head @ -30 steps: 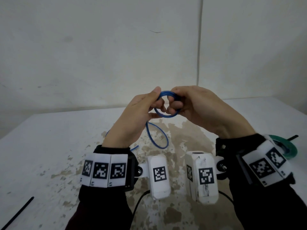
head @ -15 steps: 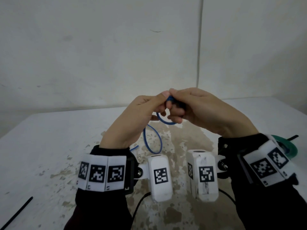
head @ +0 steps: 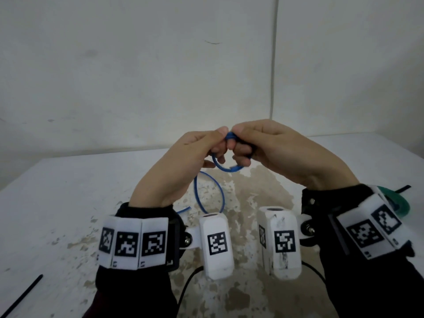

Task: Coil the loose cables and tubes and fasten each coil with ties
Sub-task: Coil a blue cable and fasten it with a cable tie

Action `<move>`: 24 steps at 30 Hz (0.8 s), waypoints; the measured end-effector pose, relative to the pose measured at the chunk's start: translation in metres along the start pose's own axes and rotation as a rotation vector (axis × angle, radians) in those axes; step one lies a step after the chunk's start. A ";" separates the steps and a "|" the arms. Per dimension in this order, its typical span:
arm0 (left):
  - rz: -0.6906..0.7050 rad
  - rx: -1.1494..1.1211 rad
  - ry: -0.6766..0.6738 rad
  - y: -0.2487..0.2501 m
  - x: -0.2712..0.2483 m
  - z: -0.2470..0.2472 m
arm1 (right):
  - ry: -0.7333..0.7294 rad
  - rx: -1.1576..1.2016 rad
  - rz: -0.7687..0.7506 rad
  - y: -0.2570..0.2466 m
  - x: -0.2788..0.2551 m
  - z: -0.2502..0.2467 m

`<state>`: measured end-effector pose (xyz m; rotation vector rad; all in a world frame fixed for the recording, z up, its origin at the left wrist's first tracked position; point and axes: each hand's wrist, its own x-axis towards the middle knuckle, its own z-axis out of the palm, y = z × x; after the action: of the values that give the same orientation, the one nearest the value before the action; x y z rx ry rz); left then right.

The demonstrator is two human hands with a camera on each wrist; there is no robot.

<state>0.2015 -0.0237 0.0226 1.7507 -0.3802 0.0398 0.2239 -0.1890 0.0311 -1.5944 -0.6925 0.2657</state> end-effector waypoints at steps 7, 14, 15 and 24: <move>0.034 -0.250 0.037 -0.006 0.007 -0.001 | 0.067 0.223 0.008 -0.002 0.004 0.002; 0.037 -0.249 0.053 -0.004 0.007 0.004 | 0.146 0.207 -0.019 -0.003 0.004 0.005; 0.030 -0.317 0.047 -0.005 0.009 0.004 | 0.172 0.274 -0.043 -0.003 0.005 0.007; 0.046 -0.072 0.010 -0.005 0.002 -0.006 | 0.058 0.057 0.067 -0.001 0.002 0.001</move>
<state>0.2059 -0.0176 0.0196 1.6699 -0.4103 0.0670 0.2251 -0.1873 0.0321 -1.5672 -0.5821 0.2848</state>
